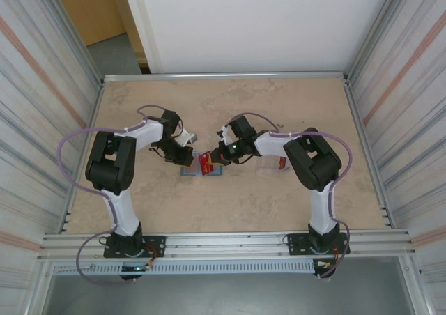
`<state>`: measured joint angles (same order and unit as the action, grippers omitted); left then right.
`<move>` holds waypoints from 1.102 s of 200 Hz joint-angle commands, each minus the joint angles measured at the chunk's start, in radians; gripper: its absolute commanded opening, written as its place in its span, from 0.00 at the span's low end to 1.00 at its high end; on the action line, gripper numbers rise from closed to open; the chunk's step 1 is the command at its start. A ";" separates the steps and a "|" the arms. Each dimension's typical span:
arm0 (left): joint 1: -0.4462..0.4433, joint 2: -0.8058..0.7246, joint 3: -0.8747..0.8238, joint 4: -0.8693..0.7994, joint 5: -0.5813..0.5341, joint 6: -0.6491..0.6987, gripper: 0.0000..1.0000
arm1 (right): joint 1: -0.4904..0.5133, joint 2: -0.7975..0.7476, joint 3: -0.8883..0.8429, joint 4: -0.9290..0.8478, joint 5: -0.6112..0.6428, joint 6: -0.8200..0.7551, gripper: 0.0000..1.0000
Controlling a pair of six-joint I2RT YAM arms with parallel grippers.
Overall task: Put the credit cards into the card holder
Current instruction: Insert the credit card into the card slot.
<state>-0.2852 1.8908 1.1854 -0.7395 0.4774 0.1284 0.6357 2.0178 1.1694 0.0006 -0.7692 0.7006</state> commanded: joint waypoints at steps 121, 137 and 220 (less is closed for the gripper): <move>0.009 -0.011 0.000 -0.022 -0.004 0.016 0.00 | 0.001 0.075 0.005 0.049 0.025 0.063 0.00; 0.009 -0.012 0.000 -0.023 -0.002 0.016 0.00 | 0.004 0.079 -0.004 0.069 0.047 0.085 0.00; -0.001 -0.010 0.004 -0.022 0.004 0.011 0.00 | 0.031 0.081 -0.030 0.093 0.140 0.138 0.00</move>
<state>-0.2817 1.8908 1.1854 -0.7399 0.4789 0.1284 0.6464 2.0663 1.1572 0.1154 -0.7071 0.8085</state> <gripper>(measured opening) 0.059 0.042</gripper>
